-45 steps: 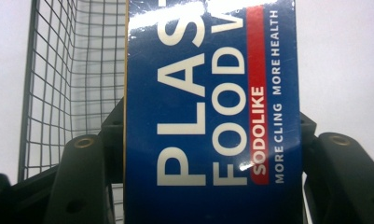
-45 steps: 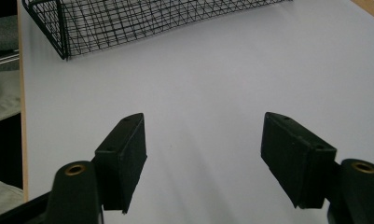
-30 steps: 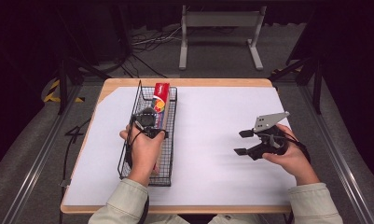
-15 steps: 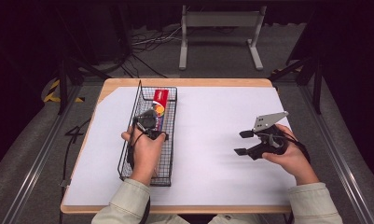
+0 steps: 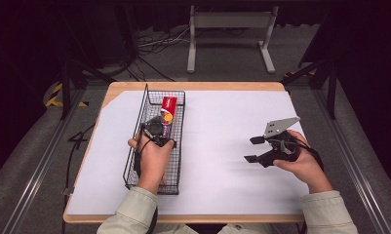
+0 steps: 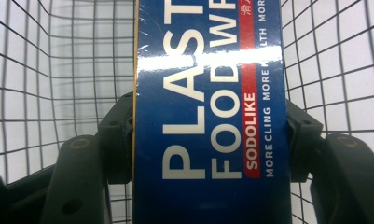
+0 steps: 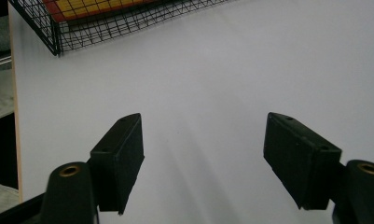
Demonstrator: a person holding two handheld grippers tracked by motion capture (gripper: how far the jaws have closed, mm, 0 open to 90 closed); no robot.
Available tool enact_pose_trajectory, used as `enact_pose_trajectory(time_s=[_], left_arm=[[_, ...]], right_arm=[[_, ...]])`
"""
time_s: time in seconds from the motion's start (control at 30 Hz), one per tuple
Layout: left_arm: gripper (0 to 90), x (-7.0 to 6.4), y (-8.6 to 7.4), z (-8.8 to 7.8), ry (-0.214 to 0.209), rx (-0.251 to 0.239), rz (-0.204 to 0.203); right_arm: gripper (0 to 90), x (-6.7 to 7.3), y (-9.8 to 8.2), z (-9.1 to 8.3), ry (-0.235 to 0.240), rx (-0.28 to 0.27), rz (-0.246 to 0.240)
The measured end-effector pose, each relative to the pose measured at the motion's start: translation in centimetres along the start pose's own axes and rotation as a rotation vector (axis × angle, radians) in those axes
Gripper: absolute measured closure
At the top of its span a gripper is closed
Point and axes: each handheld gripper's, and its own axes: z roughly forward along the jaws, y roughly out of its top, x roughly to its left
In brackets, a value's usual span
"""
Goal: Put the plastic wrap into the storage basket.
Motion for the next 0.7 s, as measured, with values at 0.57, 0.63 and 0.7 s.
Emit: enact_pose_trajectory(time_s=[0.57,0.63,0.7], left_arm=[[21.8,-0.1,1.3,-3.6,-0.108,-0.226,0.070],[24.2,0.1,1.7,-4.3,-0.107,-0.306,0.093],[24.2,0.4,2.1,-4.9,-0.124,-0.359,0.122]], right_arm=[[28.8,-0.1,-0.2,0.1,0.000,-0.002,0.014],[28.8,-0.1,-0.3,0.0,-0.002,0.000,0.016],[28.9,-0.2,-0.4,0.0,-0.004,-0.004,0.019]])
